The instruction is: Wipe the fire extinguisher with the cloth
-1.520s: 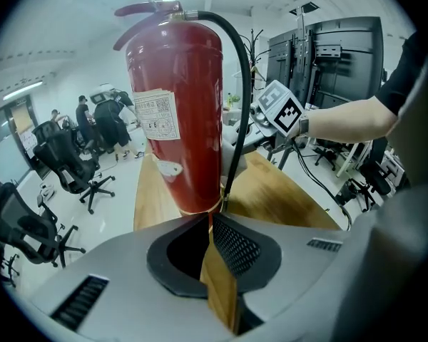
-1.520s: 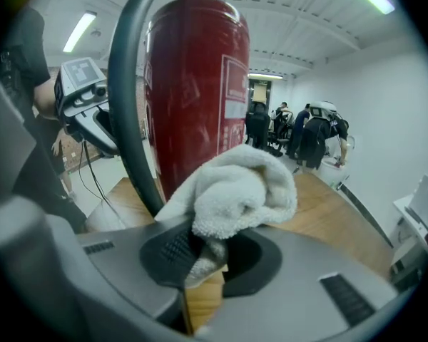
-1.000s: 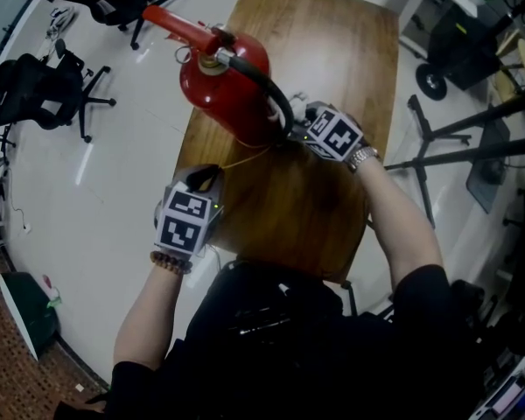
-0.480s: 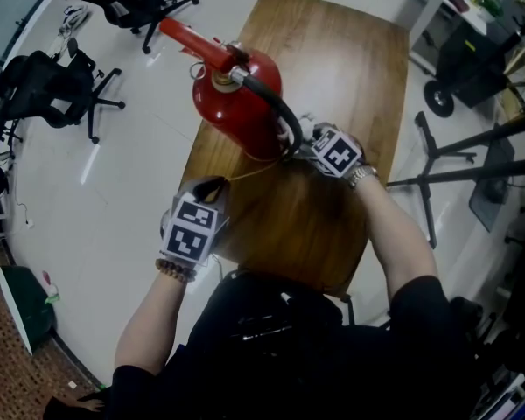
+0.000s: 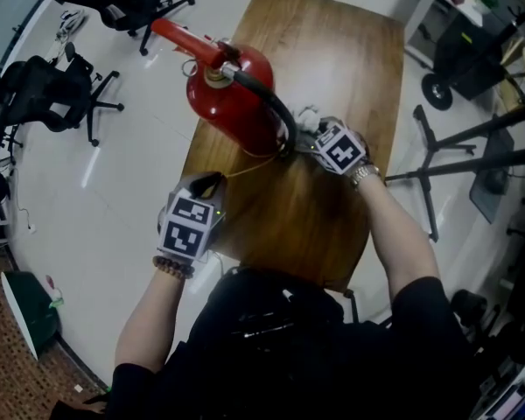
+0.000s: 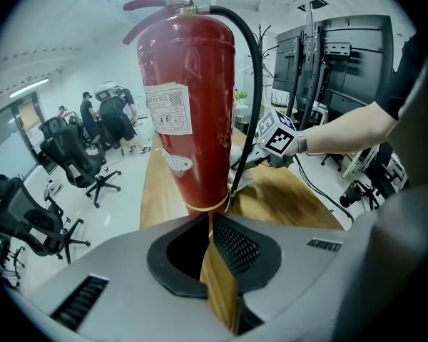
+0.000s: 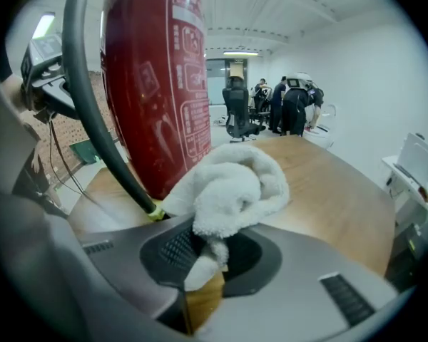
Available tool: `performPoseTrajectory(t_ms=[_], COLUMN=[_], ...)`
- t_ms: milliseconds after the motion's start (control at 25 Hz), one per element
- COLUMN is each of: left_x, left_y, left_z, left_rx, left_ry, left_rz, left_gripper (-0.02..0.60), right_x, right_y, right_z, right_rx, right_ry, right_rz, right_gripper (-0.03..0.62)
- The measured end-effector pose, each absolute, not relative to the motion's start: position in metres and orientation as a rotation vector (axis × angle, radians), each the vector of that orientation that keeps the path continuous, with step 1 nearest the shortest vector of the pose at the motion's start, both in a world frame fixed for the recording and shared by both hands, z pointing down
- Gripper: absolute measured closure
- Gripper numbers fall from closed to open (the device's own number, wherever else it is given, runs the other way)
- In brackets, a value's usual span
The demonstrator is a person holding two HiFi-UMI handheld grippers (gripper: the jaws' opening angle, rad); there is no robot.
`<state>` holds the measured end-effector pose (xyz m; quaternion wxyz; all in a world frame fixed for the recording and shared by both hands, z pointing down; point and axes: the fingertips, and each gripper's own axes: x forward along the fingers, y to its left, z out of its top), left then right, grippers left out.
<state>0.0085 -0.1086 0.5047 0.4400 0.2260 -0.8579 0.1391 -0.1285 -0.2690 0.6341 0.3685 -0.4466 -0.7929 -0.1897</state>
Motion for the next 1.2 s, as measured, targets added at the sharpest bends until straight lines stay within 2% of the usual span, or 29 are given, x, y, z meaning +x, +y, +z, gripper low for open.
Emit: performPoseTrajectory(t_ms=[360, 680, 1200], left_x=[0.006, -0.002, -0.004], left_y=[-0.117, -0.120, -0.103], left_z=[0.493, 0.475, 0.422], left_rx=[0.627, 0.815, 1.388], left_ry=[-2.171, -2.235, -2.247], left_rz=[0.340, 0.283, 0.291], left_gripper=[0.569, 0.561, 0.561], right_x=[-0.113, -0.070, 0.018], right_y=[-0.300, -0.312, -0.241], right_z=[0.582, 0.543, 0.481], right_rx=[-1.067, -0.942, -0.889], right_ry=[-2.146, -2.226, -2.263], right_rz=[-0.468, -0.419, -0.429], right_gripper=[0.520, 0.520, 0.519])
